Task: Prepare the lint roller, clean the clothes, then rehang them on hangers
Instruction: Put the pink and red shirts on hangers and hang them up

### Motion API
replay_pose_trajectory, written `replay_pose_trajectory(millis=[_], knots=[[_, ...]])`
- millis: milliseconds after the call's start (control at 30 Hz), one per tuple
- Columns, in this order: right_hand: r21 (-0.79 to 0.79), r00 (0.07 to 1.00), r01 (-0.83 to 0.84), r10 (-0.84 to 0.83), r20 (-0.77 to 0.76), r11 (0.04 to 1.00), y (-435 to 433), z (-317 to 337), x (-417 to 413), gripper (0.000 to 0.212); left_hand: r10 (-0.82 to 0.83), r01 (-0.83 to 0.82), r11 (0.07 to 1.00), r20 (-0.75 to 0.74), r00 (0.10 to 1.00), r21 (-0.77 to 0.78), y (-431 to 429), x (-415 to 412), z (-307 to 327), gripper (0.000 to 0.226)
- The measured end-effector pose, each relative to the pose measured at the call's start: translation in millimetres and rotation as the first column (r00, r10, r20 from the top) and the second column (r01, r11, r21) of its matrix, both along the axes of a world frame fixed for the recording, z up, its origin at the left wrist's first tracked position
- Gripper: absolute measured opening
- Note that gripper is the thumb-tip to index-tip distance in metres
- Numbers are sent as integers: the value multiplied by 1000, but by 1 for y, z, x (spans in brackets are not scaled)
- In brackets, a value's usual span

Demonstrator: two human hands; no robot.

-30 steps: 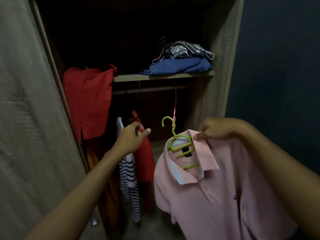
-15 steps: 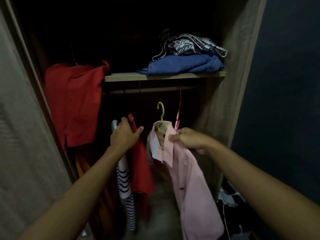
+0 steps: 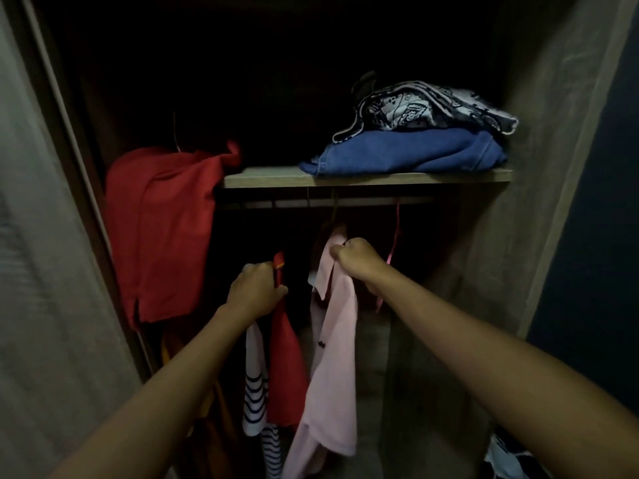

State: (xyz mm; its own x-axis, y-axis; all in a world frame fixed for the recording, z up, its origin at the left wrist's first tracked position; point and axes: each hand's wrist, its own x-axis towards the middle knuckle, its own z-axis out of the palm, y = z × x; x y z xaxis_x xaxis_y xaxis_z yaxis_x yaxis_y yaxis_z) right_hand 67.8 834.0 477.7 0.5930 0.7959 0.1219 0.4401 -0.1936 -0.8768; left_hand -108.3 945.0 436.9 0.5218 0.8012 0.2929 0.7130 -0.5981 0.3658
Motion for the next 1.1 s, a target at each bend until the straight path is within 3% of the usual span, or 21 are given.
replay_pose_trajectory(millis=[100,233,333,533,700,800,900,967,1033,1100], knots=[[13,1000,-6,6,-12,1000,16,1,6,30,-11,11,1000,-43,999,7,6,-3,0,40],[-14,999,-30,30,-28,999,25,-5,11,17,-21,21,1000,-79,997,-4,12,-7,0,38],[-53,999,-38,38,-3,998,27,-14,12,19,-35,36,999,-82,996,13,15,-8,1,37],[-118,980,-79,99,174,990,20,-6,7,29,-149,145,988,117,982,50,-2,-16,25,42],[-252,917,-94,183,355,963,1,31,-19,34,-503,477,864,330,799,161,-41,-40,84,16],[-231,894,-164,244,376,959,-10,58,-40,39,-565,437,821,420,710,367,-52,-56,129,15],[-169,874,-266,312,372,949,-17,83,-65,42,-479,225,831,450,754,509,-43,-66,170,21],[-135,855,-308,337,395,942,-22,99,-80,40,-292,57,863,405,867,501,-25,-68,194,38],[-111,830,-340,353,432,934,-24,113,-91,39,9,-133,903,292,956,408,-2,-70,211,71],[-79,817,-353,348,461,932,-26,124,-98,39,224,-253,945,152,963,208,17,-76,219,103]])
